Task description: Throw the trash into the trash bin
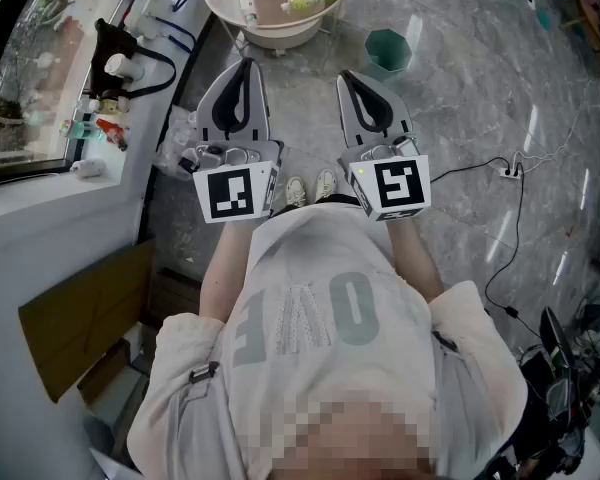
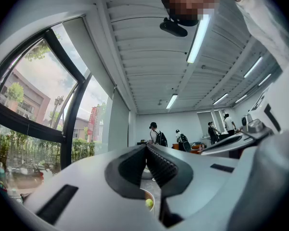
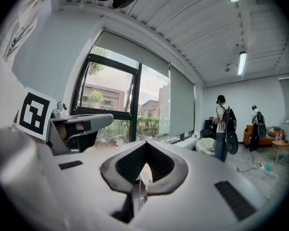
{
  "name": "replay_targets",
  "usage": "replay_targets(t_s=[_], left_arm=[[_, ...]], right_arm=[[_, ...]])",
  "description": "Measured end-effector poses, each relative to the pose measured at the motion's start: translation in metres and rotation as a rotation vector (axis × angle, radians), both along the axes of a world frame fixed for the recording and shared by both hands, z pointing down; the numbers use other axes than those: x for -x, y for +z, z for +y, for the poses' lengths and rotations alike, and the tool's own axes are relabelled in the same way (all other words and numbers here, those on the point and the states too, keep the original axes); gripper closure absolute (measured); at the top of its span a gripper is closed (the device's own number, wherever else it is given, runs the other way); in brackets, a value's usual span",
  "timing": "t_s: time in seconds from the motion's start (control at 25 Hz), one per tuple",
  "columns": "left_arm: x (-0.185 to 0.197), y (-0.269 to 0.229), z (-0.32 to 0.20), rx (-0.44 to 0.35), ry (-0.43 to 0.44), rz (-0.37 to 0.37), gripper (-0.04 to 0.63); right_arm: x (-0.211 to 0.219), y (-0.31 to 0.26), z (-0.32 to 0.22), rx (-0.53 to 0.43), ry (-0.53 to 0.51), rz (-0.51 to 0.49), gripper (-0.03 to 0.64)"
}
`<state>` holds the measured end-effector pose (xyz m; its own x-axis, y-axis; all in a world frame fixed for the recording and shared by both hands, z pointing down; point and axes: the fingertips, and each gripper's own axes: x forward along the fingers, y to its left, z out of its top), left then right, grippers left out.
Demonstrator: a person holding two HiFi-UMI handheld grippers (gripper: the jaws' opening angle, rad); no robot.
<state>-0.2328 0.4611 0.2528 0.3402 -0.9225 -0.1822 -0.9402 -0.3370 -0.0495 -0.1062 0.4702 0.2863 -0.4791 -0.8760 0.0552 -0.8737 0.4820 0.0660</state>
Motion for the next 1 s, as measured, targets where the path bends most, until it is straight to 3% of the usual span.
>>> replay_targets(t_s=[0.44,0.68,1.0], left_arm=[[-0.007,0.009,-0.007,0.028,-0.05,0.02,0.583],[-0.02,0.013,-0.012,0.046,-0.063,0.023,0.583],[-0.033,0.019,-0.009,0.038,-0.096,0.01,0.583]], right_arm=[[-0.024,0.006,-0.002,0.007,0.004,-0.016,0.603],[-0.049,0.007,-0.005,0.019,-0.014,-0.109,0.603],[-0.078,0.025,-0.004,0.005,-0.026,-0.051,0.603]])
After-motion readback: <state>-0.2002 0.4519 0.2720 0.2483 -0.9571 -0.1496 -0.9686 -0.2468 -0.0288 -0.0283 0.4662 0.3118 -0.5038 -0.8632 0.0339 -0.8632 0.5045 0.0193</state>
